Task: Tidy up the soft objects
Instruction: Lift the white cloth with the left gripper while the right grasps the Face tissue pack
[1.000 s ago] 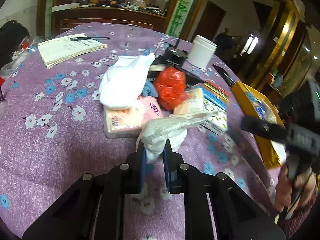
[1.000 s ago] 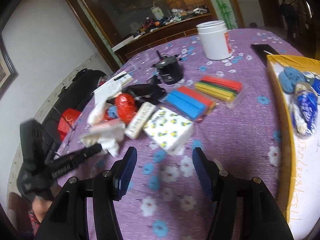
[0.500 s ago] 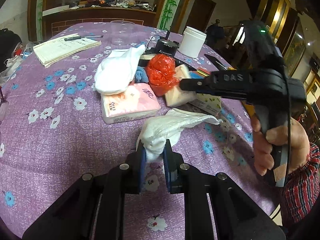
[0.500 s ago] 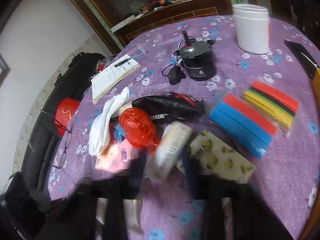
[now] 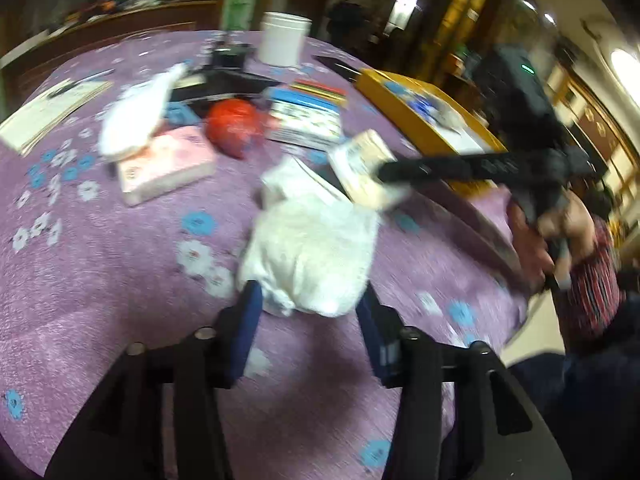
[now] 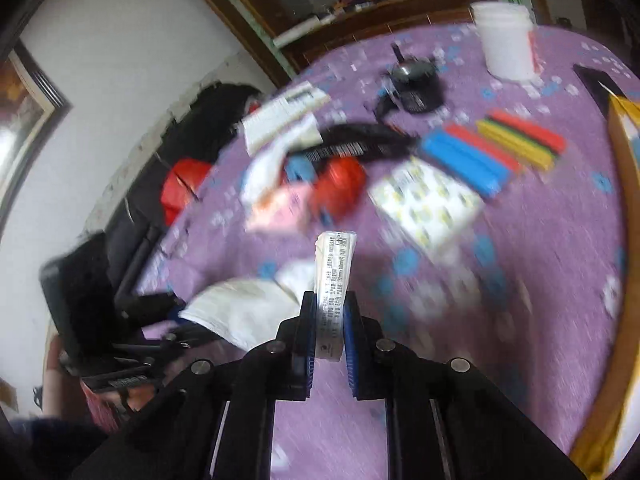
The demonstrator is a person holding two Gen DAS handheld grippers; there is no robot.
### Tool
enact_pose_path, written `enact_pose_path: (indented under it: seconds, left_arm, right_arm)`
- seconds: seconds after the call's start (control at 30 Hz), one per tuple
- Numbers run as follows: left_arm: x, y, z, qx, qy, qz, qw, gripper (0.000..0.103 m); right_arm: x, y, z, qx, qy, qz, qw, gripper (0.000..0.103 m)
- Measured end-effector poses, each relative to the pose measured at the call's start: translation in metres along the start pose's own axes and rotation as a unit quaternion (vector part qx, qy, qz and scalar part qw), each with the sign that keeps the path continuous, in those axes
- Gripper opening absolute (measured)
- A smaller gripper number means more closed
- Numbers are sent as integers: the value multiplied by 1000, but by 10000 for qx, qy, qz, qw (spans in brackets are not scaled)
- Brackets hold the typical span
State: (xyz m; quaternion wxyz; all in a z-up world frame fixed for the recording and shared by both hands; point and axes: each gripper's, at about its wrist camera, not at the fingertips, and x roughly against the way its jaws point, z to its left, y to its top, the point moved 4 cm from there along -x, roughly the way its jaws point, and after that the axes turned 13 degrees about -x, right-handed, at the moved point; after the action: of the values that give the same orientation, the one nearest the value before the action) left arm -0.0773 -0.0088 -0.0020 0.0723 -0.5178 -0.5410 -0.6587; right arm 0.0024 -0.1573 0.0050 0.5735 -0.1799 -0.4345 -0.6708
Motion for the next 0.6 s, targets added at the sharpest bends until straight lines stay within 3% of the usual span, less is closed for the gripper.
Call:
enact_pose_path:
  seconds: [0.1, 0.2, 0.27, 0.37, 0.5, 0.57, 0.6]
  left_arm:
    - [7, 2, -5, -117, 205, -42, 9997, 63]
    - [15, 9, 0, -75, 524, -177, 9984, 72]
    - [15, 14, 0, -91, 480, -220, 9986, 73]
    - [3, 19, -11, -255, 378, -70, 9989, 73]
    - [-24, 23, -23, -614, 1004, 281, 9927, 73]
    - [-36, 25, -18, -454, 1176, 349, 9914, 72]
    - [-40, 25, -14, -318, 1153, 368, 9921, 61]
  right_arm:
    - [9, -5, -15, 11, -529, -222, 9984, 23]
    - [23, -6, -21, -55, -702, -460, 9965, 33]
    - [33, -6, -23, -77, -748, -622, 9952, 44]
    - [41, -5, -21, -80, -695, -732, 9949, 45]
    - [40, -5, -20, -157, -562, -725, 9957, 47]
    - [40, -6, -20, -189, -553, -710, 9958, 47]
    - [38, -6, -20, -195, -551, -685, 9959, 47]
